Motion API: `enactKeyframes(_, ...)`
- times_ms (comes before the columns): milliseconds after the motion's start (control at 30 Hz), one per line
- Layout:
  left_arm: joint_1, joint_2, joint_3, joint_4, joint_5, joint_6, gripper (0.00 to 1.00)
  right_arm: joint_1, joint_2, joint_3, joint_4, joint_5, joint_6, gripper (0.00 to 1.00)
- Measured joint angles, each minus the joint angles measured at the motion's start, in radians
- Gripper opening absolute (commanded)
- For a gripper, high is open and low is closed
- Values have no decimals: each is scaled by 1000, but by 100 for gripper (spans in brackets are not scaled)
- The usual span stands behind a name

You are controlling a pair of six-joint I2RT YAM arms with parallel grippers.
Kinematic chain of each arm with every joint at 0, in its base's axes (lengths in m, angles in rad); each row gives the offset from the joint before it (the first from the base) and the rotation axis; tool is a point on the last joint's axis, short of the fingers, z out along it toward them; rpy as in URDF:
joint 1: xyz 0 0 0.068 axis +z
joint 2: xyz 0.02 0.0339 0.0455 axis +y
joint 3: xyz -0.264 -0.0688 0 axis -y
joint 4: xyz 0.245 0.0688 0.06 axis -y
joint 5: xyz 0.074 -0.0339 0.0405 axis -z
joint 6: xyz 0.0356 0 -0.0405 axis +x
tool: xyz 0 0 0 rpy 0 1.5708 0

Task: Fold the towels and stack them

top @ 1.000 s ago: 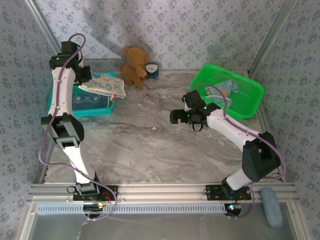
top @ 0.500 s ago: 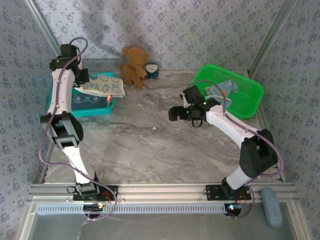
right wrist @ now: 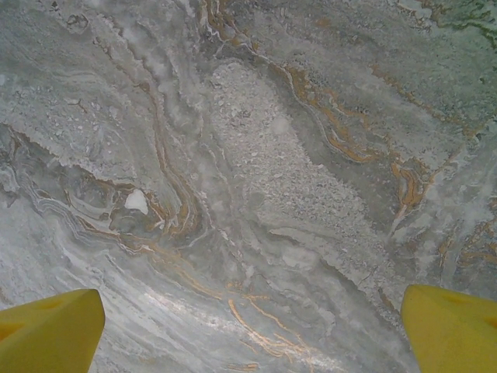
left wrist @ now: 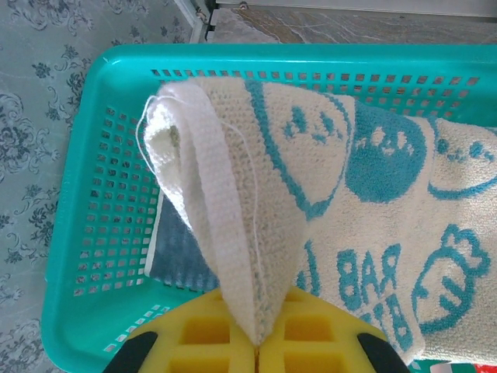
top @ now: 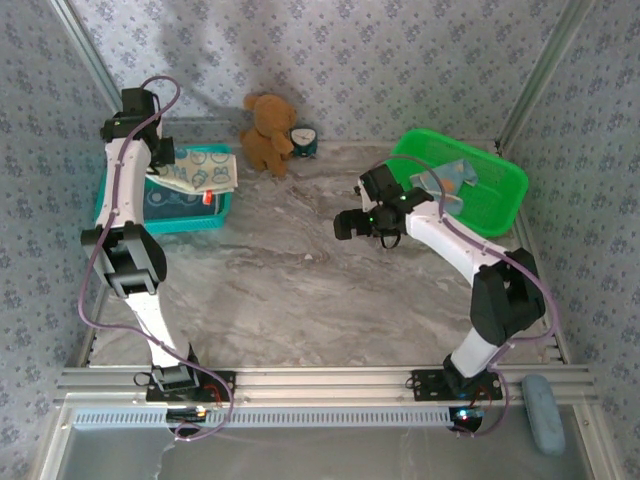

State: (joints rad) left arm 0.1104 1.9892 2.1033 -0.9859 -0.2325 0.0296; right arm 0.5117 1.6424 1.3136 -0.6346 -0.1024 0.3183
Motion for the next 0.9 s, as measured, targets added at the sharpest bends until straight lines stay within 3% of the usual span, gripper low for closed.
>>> enactKeyframes(733,62,142,-15,43,22,15,1,1,3,3,-63,-3,-7,100)
enactKeyframes(767,67,158,-8,44,24,15,7,1,3,4,-67,-3,-8,100)
enactKeyframes(800,70,178,3,45,25,17,19,1,3,5,-70,-3,-10,100)
enactKeyframes(867,74,220,29,43,31,17,26,1,3,8,-75,-2,-13,100)
enactKeyframes(900,76,245,47,42,34,17,36,1,3,8,-76,-2,-13,100)
